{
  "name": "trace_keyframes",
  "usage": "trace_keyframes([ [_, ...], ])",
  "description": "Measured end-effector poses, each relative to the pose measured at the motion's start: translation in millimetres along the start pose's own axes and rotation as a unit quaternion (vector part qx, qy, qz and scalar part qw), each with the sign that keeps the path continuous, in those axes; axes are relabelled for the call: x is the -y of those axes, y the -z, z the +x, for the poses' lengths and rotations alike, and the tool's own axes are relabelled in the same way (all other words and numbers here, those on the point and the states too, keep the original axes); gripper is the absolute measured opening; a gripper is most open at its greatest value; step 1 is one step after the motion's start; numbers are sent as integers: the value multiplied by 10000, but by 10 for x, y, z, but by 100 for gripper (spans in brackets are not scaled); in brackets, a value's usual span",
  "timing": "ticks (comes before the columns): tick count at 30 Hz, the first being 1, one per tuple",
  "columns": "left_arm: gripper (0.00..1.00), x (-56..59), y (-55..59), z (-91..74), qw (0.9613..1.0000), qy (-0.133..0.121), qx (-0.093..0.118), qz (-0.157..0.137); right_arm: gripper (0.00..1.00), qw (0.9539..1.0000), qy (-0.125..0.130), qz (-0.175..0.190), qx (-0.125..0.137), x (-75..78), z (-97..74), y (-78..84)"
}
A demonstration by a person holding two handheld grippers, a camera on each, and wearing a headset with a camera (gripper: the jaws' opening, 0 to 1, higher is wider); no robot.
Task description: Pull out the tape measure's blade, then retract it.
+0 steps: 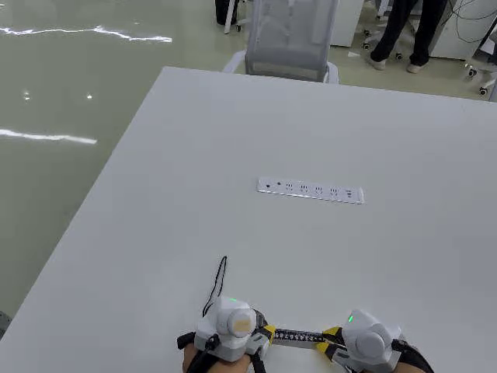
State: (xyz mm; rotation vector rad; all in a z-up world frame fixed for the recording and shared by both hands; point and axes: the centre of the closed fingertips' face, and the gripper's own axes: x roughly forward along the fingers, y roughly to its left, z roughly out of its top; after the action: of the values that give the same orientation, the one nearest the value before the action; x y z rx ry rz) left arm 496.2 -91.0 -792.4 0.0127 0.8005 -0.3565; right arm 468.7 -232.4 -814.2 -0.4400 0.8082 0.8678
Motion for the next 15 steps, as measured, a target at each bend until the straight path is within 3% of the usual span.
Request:
trace_keyframes([
  [15, 63, -1, 2, 4, 10000, 19, -4, 6, 11, 10000, -16, -24, 4, -51, 40, -57],
])
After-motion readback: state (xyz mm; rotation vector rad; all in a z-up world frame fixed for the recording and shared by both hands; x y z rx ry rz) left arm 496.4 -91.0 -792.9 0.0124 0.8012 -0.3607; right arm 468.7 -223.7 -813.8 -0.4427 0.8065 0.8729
